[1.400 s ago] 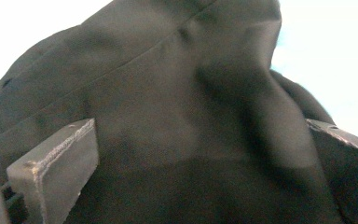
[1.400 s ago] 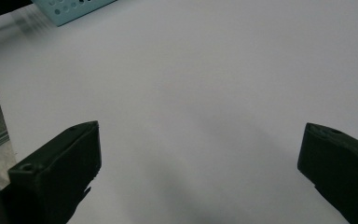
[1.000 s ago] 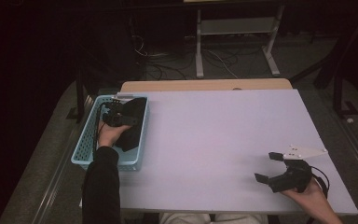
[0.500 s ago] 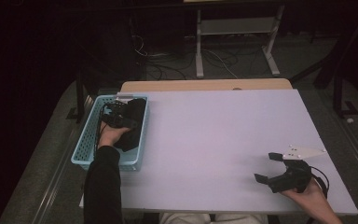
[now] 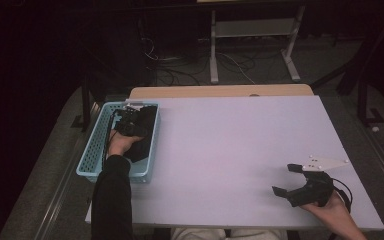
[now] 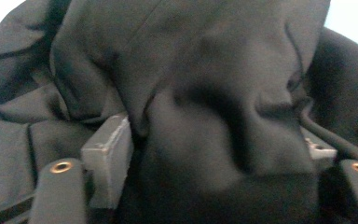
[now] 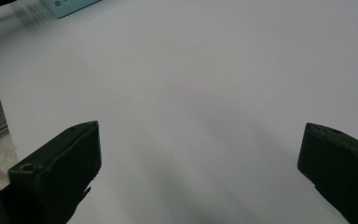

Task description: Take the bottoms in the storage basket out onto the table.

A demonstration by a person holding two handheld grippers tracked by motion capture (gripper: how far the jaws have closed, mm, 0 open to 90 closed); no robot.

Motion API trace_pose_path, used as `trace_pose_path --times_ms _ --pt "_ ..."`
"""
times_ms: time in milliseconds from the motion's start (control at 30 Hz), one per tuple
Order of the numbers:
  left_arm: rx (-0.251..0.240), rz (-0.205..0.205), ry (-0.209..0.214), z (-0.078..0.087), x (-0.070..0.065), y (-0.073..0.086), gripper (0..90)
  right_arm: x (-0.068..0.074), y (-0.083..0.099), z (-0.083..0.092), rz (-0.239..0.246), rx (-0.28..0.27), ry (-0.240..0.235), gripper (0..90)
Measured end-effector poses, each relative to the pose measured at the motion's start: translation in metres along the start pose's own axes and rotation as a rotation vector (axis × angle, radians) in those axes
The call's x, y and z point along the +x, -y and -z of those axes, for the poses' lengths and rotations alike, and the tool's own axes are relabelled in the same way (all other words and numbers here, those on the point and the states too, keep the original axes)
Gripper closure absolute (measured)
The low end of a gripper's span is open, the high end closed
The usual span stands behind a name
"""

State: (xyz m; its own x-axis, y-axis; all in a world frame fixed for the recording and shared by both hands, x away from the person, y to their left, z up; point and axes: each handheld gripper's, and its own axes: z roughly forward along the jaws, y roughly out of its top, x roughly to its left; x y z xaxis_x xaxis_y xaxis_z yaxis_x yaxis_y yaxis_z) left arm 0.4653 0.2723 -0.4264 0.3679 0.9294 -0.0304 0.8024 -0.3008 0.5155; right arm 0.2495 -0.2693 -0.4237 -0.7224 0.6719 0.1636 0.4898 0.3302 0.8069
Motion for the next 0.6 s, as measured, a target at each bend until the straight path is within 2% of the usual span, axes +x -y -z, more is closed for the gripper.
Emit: trace_pose_path --times_ms 100,133,167,233,267,433,600 --pt "-0.003 -0.020 0.011 0.0018 -0.0013 -0.0003 45.4 -0.0004 0.0002 -0.0004 -0.001 0.002 0.000 0.0" --pt "0.000 -0.030 0.014 0.0024 -0.0018 -0.0006 45.4 -0.0004 0.0002 -0.0006 -0.001 0.002 0.000 0.0" --pt "0.000 -0.038 0.015 0.0025 -0.0023 -0.0009 53.0 0.0000 0.0001 -0.0008 -0.002 0.005 -0.002 0.0" --pt "-0.001 -0.046 0.016 0.0024 -0.0035 -0.0014 55.5 0.0001 0.0000 -0.0009 -0.001 0.006 -0.002 0.0" --pt "0.003 -0.068 0.009 0.0024 -0.0056 -0.0020 61.0 0.0002 0.0000 -0.0011 0.000 0.008 -0.002 0.0" --pt "0.015 -0.099 -0.006 0.0024 -0.0097 -0.0044 68.5 0.0004 -0.0001 -0.0009 0.001 0.006 -0.002 0.0" --pt "0.012 -0.080 0.001 0.0037 -0.0079 -0.0040 74.0 0.0004 -0.0001 -0.0005 0.001 0.003 -0.002 0.0"
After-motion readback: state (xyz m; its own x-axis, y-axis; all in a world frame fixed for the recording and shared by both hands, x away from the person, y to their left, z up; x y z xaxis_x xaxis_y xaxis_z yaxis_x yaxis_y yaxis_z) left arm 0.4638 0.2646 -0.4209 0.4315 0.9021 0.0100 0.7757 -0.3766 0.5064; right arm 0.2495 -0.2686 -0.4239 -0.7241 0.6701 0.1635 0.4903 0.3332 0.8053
